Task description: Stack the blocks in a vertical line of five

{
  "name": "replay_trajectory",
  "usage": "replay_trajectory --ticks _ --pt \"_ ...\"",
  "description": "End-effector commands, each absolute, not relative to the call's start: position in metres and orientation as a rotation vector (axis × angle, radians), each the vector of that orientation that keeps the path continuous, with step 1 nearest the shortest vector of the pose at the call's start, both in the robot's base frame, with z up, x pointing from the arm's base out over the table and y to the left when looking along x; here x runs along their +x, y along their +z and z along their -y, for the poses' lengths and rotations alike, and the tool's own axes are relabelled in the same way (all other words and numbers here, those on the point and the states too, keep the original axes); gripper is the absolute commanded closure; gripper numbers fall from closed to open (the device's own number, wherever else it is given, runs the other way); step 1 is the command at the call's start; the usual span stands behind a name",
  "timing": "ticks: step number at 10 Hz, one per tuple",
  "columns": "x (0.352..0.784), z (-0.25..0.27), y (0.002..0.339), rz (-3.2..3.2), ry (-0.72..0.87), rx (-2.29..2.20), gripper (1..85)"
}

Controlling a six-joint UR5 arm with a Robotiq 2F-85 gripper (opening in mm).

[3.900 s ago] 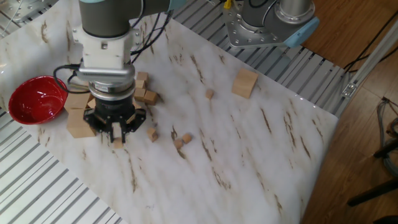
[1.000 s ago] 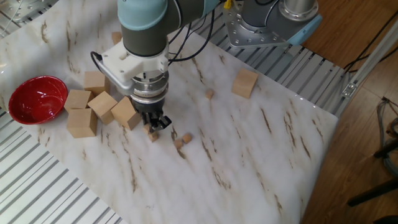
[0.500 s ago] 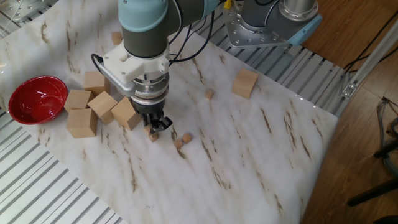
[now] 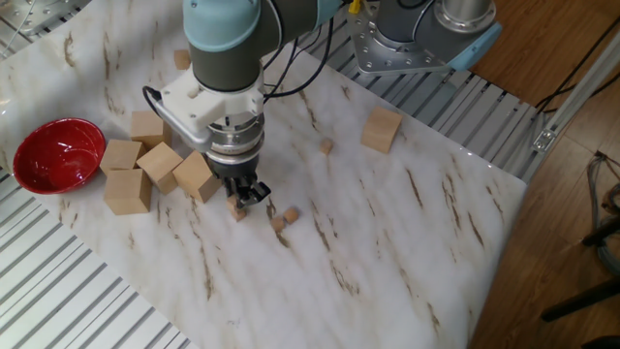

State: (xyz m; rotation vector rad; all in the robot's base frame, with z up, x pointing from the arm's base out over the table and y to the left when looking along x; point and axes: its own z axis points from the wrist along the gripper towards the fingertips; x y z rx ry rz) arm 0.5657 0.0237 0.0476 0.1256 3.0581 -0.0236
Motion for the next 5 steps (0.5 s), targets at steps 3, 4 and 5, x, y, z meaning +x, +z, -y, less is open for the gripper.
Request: replay_trajectory --ticks 3,4,5 --pt "0.5650 -0.0210 0.0512 -3.065 -0.034 0.114 84.7" --pt "0.5642 -0.0210 0.0542 -3.072 -0.039 0.112 84.7" --pt "0.5628 -0.0214 0.0576 -3.088 -0.043 0.106 84.7"
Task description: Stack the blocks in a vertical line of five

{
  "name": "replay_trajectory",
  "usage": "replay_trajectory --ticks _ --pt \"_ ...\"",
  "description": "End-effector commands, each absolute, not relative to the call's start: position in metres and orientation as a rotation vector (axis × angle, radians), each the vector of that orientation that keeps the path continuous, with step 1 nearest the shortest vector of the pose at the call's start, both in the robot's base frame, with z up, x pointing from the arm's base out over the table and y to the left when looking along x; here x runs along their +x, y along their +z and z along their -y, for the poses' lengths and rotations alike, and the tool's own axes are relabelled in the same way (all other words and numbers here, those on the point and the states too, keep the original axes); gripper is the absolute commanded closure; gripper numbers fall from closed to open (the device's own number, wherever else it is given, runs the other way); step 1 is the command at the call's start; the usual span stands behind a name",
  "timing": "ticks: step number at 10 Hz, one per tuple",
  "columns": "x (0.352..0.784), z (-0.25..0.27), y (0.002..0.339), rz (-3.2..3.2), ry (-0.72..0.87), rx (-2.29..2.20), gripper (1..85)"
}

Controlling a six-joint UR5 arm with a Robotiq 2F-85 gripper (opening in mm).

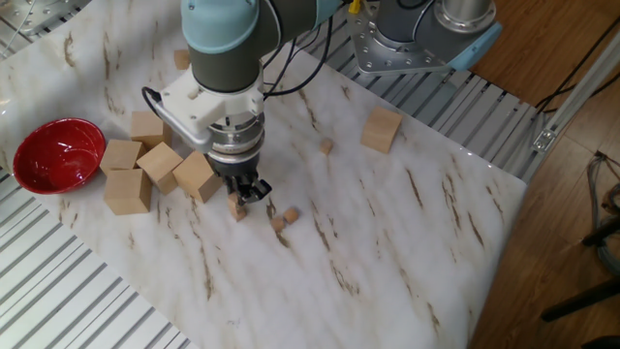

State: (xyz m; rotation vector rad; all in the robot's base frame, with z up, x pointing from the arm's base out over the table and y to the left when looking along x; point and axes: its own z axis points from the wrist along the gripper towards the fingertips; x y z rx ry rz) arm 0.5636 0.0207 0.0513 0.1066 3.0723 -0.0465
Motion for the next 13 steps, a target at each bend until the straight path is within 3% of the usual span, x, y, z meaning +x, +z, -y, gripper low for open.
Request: replay_trajectory --ticks 1,13 --pt "0.5642 -0.0223 0.0614 -3.105 -0.035 0.105 84.7" --pt "0.5605 -0.0219 0.0601 -3.227 -0.039 0.078 84.7"
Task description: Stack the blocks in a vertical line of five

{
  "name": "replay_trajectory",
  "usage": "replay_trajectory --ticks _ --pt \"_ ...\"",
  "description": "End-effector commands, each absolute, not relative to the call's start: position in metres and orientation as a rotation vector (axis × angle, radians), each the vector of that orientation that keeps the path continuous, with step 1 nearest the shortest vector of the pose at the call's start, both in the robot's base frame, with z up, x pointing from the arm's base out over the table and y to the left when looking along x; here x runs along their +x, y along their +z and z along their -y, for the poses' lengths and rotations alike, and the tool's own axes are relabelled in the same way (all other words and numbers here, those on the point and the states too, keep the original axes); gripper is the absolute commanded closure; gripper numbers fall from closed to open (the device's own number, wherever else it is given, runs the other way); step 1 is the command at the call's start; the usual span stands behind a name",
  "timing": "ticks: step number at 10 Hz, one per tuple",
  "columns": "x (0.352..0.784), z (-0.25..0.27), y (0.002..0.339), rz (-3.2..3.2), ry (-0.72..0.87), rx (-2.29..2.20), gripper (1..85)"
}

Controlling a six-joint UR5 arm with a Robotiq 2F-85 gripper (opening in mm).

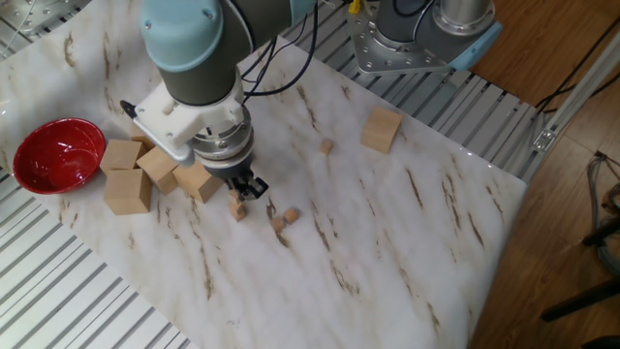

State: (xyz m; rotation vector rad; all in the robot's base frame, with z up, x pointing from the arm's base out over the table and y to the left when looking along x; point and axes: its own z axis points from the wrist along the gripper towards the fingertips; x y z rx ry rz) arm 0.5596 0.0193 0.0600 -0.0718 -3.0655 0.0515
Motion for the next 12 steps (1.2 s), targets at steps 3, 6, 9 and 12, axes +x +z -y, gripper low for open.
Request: replay_trajectory --ticks 3,6,9,12 --pt "0.558 -0.025 0.060 3.032 0.030 -0.069 84.7" --pt "0.563 -0.020 0.060 3.040 0.045 -0.051 84.7" --pt "0.568 -0.018 0.059 3.046 0.061 -0.043 84.7" --pt "0.571 -0.020 0.056 3.046 0.054 -0.045 84.7"
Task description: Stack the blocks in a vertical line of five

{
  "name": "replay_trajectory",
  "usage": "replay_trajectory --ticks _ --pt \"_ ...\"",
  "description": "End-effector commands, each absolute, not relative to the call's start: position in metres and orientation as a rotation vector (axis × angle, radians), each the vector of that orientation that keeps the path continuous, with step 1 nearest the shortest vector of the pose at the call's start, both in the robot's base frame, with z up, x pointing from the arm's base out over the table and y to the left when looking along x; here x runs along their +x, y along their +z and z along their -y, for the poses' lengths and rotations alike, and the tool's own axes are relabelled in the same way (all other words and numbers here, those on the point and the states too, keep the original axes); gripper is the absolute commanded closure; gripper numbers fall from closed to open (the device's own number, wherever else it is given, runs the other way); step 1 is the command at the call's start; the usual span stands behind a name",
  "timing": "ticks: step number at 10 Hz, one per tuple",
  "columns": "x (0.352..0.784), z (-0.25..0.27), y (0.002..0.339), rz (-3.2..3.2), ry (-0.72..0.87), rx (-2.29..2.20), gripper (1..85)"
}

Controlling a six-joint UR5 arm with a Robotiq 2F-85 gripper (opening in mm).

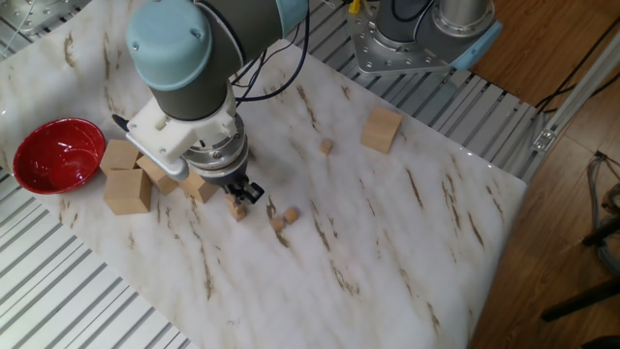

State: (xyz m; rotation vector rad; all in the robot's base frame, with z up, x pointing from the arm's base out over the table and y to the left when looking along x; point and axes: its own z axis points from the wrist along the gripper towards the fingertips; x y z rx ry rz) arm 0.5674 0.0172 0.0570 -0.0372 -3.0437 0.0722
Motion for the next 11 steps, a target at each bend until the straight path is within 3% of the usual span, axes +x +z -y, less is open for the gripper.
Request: replay_trajectory --ticks 1,11 --pt "0.5712 -0.0203 0.0557 3.046 0.052 -0.045 84.7" --pt "0.5709 -0.0225 0.0513 3.045 0.042 -0.037 84.7"
